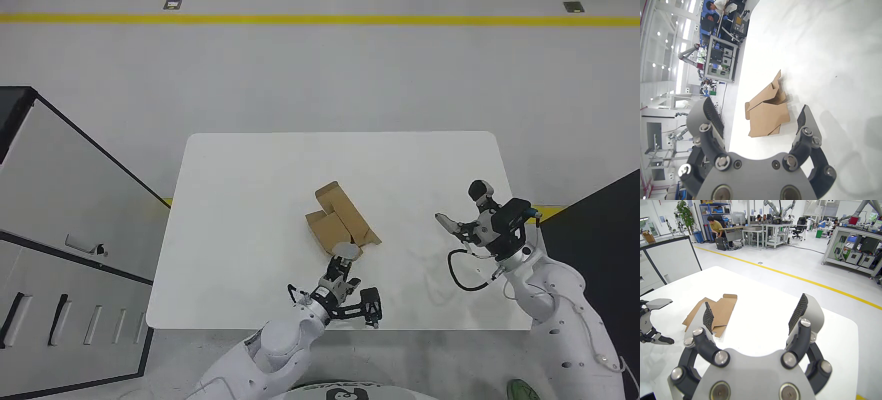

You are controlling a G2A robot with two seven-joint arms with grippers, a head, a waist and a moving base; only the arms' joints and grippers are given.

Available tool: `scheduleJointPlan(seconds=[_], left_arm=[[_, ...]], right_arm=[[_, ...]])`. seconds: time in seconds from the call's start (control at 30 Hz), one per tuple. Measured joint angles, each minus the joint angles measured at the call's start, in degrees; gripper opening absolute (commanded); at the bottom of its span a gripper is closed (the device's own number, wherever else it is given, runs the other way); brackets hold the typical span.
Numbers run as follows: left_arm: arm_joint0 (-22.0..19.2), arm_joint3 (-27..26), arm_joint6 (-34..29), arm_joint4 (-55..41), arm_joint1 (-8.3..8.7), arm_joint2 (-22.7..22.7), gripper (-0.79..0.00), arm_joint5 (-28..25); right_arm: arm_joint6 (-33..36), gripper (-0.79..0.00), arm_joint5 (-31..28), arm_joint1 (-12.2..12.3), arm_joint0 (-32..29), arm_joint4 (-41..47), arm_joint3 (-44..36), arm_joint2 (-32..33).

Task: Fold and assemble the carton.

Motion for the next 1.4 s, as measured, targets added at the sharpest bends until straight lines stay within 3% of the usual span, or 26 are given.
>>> scheduleJointPlan(seconds=[0.37,0.47,0.6,0.77,0.9,1.07,1.17,1.2,1.4], left_arm=[[-3.46,5.24,-5.8,2.33,-2.79,4.01,-0.006,3.24],[-4.03,6.57,-6.77,2.57,-3.37,4.54,-0.065,3.47],[-4.48,7.95,-7.61,1.84,-4.0,4.72,-0.212,3.83],[-4.98,9.44,-8.83,2.1,-4.7,4.84,-0.311,4.41],[-5.22,10.55,-9.71,2.77,-5.17,5.04,-0.323,4.39],[-5.44,11.66,-10.1,3.43,-5.7,5.3,-0.277,3.84],[-5.47,12.11,-10.78,4.34,-5.93,5.26,-0.336,3.79],[-5.48,12.26,-11.18,4.85,-5.98,5.23,-0.394,3.82],[-5.43,13.15,-12.94,7.58,-6.43,5.22,-0.419,4.34]], right_arm=[[0.0,0.0,0.0,0.0,0.0,0.0,0.0,0.0],[0.0,0.0,0.0,0.0,0.0,0.0,0.0,0.0],[0.0,0.0,0.0,0.0,0.0,0.0,0.0,0.0],[0.0,0.0,0.0,0.0,0.0,0.0,0.0,0.0],[0.0,0.0,0.0,0.0,0.0,0.0,0.0,0.0],[0.0,0.0,0.0,0.0,0.0,0.0,0.0,0.0],[0.0,0.0,0.0,0.0,0.0,0.0,0.0,0.0],[0.0,0.0,0.0,0.0,0.0,0.0,0.0,0.0],[0.0,0.0,0.0,0.0,0.0,0.0,0.0,0.0]])
